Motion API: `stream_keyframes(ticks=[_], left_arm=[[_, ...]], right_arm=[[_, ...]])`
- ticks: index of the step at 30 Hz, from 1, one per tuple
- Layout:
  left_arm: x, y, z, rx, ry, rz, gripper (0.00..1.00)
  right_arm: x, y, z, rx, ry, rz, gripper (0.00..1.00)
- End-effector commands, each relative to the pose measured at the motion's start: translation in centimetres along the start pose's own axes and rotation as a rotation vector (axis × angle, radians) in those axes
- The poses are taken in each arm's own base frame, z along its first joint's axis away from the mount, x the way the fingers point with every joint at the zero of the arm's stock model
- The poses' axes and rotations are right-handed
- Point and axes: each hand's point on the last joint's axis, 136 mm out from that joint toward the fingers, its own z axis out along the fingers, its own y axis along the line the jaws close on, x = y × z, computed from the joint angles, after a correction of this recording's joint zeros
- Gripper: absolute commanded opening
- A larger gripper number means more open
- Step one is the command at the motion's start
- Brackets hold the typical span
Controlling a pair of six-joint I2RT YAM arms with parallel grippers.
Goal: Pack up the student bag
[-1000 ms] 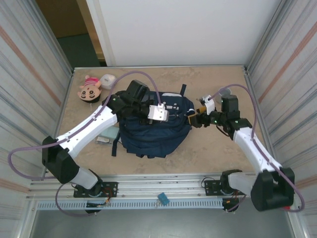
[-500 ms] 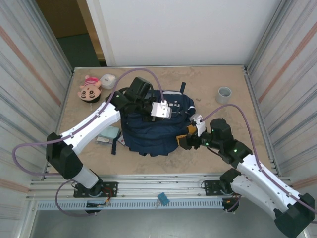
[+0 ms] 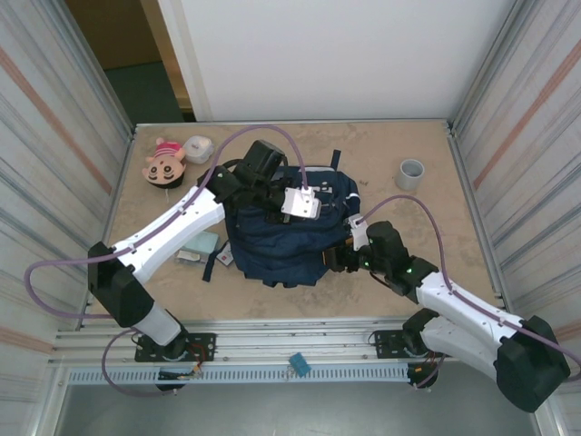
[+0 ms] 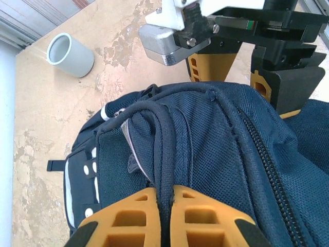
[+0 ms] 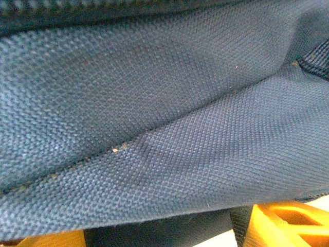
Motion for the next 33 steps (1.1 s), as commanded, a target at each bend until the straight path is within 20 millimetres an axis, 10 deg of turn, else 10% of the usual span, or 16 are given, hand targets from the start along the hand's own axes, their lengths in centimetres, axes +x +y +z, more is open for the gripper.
stream_keyframes(ticks=[1, 15, 33], left_arm=[[-5.5, 2.6, -4.7, -0.143, -0.166, 0.143, 0.00], [-0.9, -2.3, -4.6, -0.131, -0.299, 0.092, 0.00], [-0.2, -2.4, -5.0, -0.136, -0.354, 0.030, 0.00]], right_arm=[[-1.1, -0.2, -0.3, 0.017, -0.060, -0.042, 0.71], [-6.5, -0.8, -6.3, -0.164, -0.144, -0.070, 0.97], [-9.6, -5.4, 1.1, -0.555, 0.148, 0.322, 0.74]])
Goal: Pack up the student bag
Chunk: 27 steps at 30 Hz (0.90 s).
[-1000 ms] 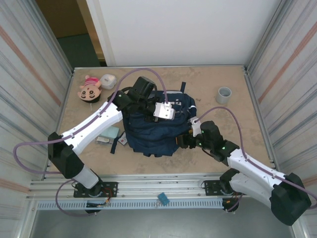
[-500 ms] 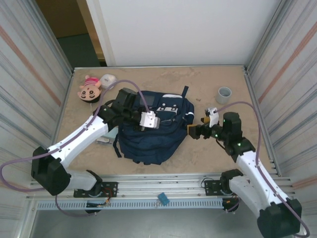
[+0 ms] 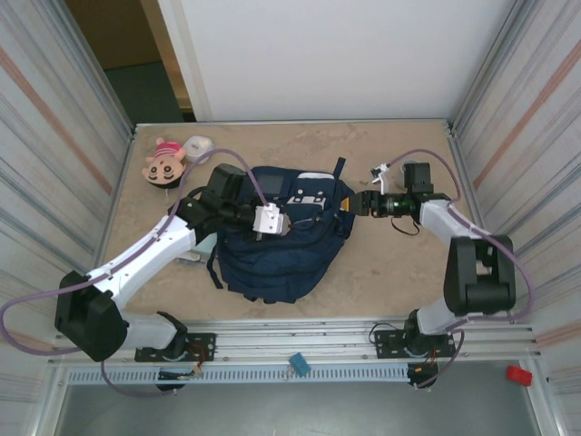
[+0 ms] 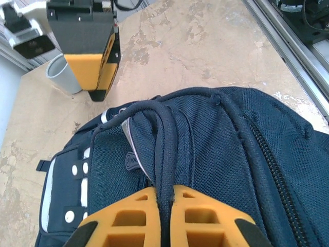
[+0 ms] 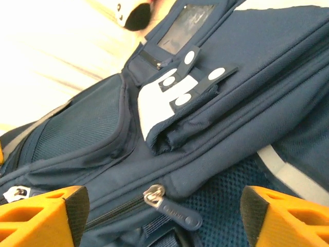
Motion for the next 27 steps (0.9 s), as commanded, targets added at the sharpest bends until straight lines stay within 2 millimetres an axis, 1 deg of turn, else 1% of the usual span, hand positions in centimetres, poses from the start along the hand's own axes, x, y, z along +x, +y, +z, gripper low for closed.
stream_keyframes(ticks=[1, 5, 9, 11, 15, 20, 24, 27], left_arm=[[-4.3, 2.0, -2.2, -0.081, -0.146, 0.096, 0.00], [-4.0, 2.3, -2.2, -0.085, -0.143, 0.082, 0.00], [-4.3, 2.6, -2.2, -0.084, -0.158, 0.079, 0.00], [-4.4, 2.8, -2.1, -0.088, -0.166, 0.075, 0.00], [-4.3, 2.9, -2.0, -0.086, -0.163, 0.071, 0.00], [-4.0, 2.9, -1.7, -0.077, -0.158, 0.066, 0.00], [-4.1, 3.0, -1.6, -0.076, -0.164, 0.066, 0.00], [-4.0, 3.1, -1.6, -0.078, -0.158, 0.062, 0.00]], right_arm=[[0.6, 2.1, 0.6, -0.135, 0.069, 0.015, 0.72], [2.1, 2.4, 1.5, -0.161, 0.125, 0.016, 0.70], [3.4, 1.1, 2.6, -0.115, 0.168, 0.031, 0.72], [3.6, 1.0, 2.9, -0.115, 0.176, 0.032, 0.71], [3.9, 1.8, 2.7, -0.139, 0.182, 0.033, 0.61], [3.8, 3.0, 1.6, -0.144, 0.158, 0.001, 0.38], [3.3, 2.9, 1.4, -0.131, 0.144, -0.012, 0.22], [2.8, 2.8, 1.3, -0.119, 0.139, -0.013, 0.12]])
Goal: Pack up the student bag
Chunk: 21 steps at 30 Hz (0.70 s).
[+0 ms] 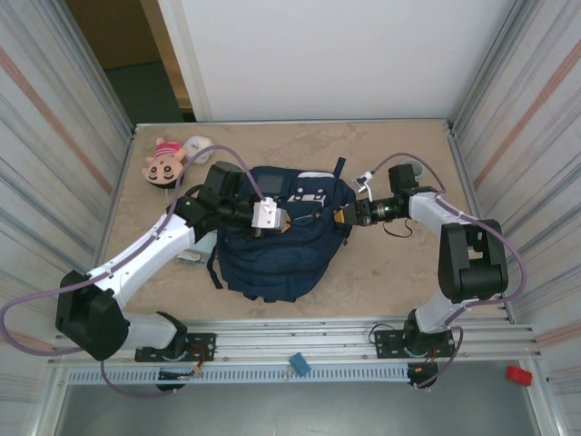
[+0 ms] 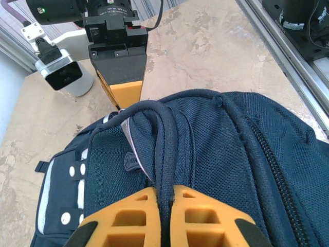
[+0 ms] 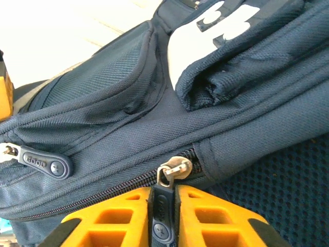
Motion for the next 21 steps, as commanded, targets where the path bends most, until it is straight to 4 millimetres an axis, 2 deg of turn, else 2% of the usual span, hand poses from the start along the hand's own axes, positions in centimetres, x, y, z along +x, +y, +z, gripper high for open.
stream_keyframes(ticks=[1, 6, 12, 14, 18, 21], left_arm=[[-3.8, 2.3, -1.1, -0.068, -0.116, 0.104, 0.00], [-3.3, 2.5, -1.1, -0.086, -0.092, 0.098, 0.00], [-3.6, 2.6, -1.2, -0.092, -0.110, 0.097, 0.00], [-3.7, 2.7, -1.2, -0.095, -0.113, 0.097, 0.00], [-3.8, 2.7, -1.3, -0.099, -0.115, 0.102, 0.00], [-3.6, 2.7, -1.3, -0.102, -0.108, 0.098, 0.00]], right_arm=[[-0.7, 1.0, -0.7, -0.003, -0.017, -0.026, 0.09], [-0.7, 1.7, -1.0, 0.000, -0.031, -0.033, 0.04], [-0.6, 2.0, -0.5, -0.013, -0.023, -0.038, 0.05], [-0.5, 2.1, -0.3, -0.024, -0.012, -0.025, 0.09], [-0.2, 2.2, 0.2, -0.028, 0.004, -0.025, 0.24], [0.0, 1.9, 0.3, -0.006, 0.014, -0.014, 0.25]])
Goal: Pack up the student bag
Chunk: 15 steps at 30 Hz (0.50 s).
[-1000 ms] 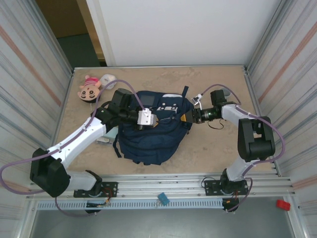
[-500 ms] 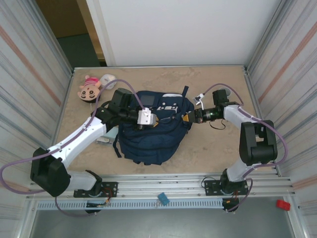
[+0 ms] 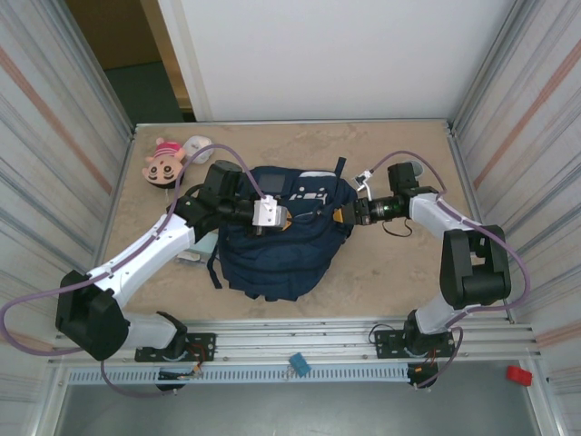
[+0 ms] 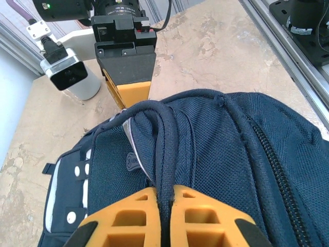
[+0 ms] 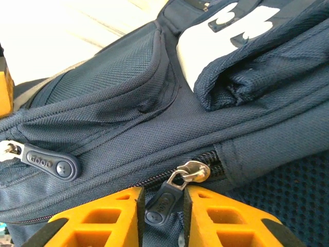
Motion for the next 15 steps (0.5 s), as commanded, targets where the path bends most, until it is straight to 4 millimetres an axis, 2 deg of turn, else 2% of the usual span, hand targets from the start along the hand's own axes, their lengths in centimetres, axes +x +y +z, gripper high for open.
stream_keyframes(ticks=[1, 3, 6, 15], left_arm=[[-3.3, 2.2, -1.2, -0.081, -0.096, 0.097, 0.00], [-3.0, 2.4, -1.2, -0.096, -0.084, 0.090, 0.00], [-2.5, 2.7, -1.1, -0.119, -0.059, 0.086, 0.00], [-1.8, 3.1, -0.7, -0.157, -0.029, 0.083, 0.00]], right_arm=[[0.3, 0.7, 0.1, -0.015, 0.015, 0.016, 0.22], [0.4, 0.6, 0.0, -0.002, 0.018, 0.022, 0.11], [0.4, 0.5, -0.4, 0.038, 0.009, 0.029, 0.03], [0.5, 3.5, -0.2, -0.024, 0.003, 0.026, 0.00]])
